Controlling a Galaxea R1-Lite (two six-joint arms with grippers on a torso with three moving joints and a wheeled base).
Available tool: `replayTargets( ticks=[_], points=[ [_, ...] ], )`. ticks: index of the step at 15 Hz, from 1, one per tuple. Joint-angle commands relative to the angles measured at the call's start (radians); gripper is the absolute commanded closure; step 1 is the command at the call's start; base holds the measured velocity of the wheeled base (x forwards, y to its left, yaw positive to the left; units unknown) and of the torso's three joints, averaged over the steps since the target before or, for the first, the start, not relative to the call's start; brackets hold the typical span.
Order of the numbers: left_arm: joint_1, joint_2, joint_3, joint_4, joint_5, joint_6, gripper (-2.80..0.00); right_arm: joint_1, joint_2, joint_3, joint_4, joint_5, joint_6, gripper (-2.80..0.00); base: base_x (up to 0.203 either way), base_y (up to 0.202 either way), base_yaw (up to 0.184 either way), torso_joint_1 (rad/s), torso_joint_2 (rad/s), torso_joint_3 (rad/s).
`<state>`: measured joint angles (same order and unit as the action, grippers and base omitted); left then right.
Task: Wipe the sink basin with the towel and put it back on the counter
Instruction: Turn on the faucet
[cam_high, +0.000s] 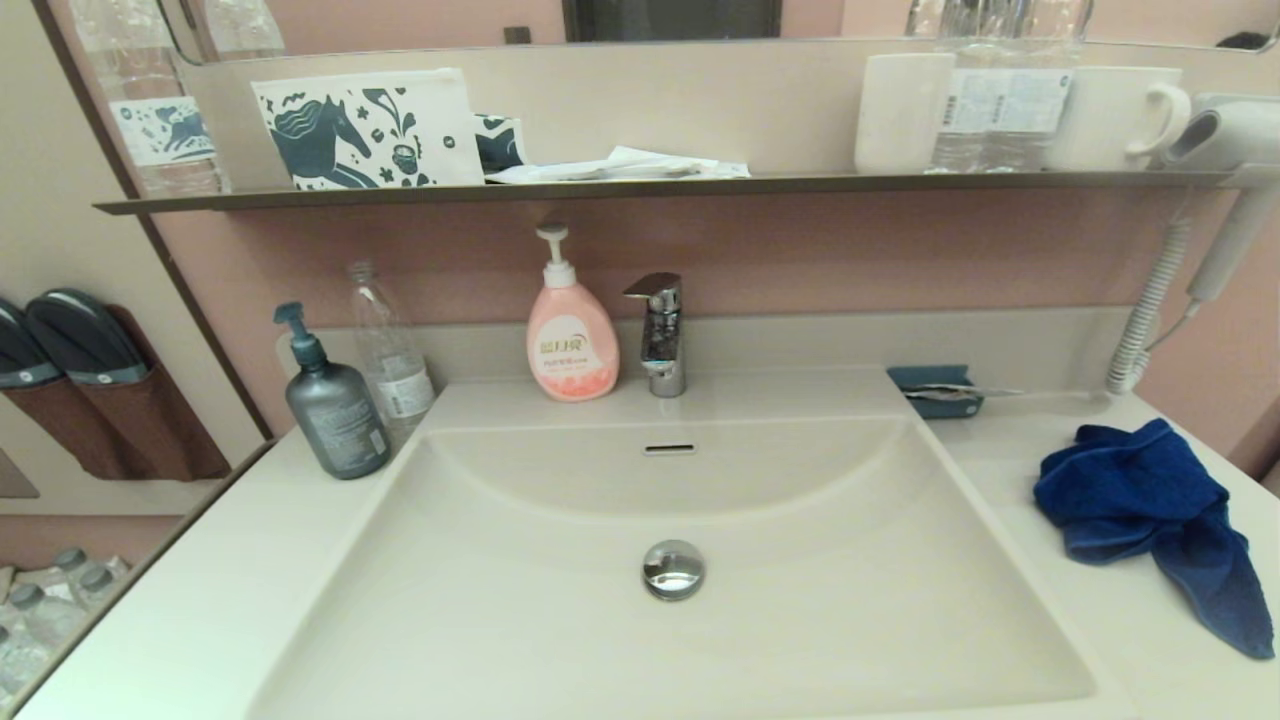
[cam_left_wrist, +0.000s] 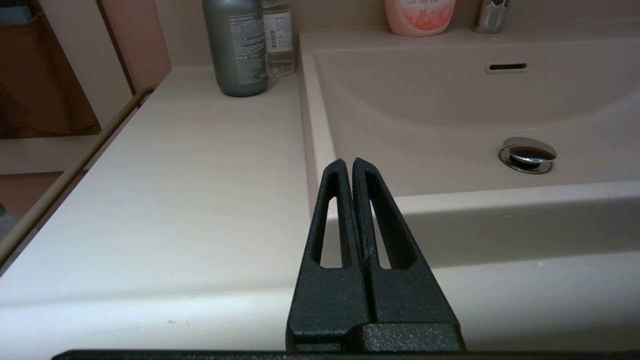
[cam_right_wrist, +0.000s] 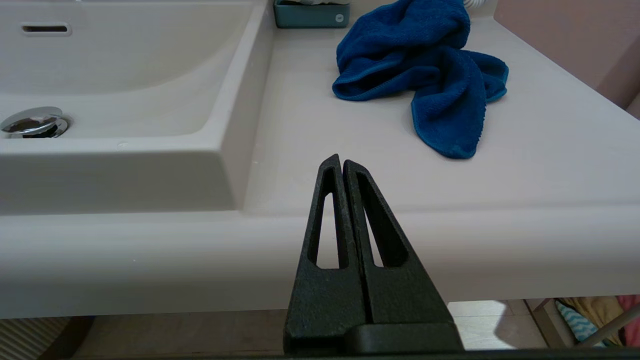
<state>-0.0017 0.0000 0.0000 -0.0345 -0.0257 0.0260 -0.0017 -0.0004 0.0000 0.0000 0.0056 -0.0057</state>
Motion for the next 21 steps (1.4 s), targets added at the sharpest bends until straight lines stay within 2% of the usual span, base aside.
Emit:
replayTargets(
  ticks=[1, 21],
  points=[
    [0.000, 0.000, 0.000, 0.000, 0.000, 0.000, 0.00, 0.000, 0.000, 0.000, 0.000, 0.001, 0.000, 0.00, 0.000, 0.000, 0.000, 0.000, 0.00, 0.000],
    [0.000, 0.001, 0.000, -0.007, -0.002, 0.010, 0.00, 0.000, 0.000, 0.000, 0.000, 0.001, 0.000, 0.00, 0.000, 0.000, 0.000, 0.000, 0.00, 0.000]
  ],
)
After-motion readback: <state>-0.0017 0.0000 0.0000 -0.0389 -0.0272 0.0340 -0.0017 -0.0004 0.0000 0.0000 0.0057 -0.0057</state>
